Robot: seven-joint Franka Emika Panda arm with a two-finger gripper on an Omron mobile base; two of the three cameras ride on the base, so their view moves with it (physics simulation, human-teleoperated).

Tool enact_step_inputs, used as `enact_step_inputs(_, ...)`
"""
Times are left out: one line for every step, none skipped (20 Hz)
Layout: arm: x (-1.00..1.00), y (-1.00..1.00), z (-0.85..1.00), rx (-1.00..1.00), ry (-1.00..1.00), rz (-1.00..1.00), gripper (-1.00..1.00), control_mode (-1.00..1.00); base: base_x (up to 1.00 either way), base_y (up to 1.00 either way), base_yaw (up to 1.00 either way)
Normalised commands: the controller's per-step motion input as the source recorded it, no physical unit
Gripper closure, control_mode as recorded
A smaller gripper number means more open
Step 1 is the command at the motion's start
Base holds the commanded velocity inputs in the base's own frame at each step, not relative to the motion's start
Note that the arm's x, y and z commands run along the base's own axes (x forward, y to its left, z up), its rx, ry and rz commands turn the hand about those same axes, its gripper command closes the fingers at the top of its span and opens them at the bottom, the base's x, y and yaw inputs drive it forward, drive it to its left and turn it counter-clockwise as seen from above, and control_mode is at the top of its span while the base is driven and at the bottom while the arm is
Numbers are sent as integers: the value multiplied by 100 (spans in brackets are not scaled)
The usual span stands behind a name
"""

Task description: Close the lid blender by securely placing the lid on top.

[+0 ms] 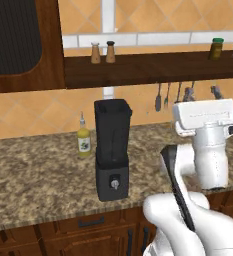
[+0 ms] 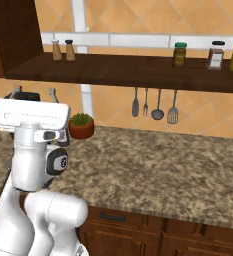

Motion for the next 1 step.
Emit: enact_step_inputs(-100, -100, -4, 16, -31, 0, -100, -100, 0, 0, 0)
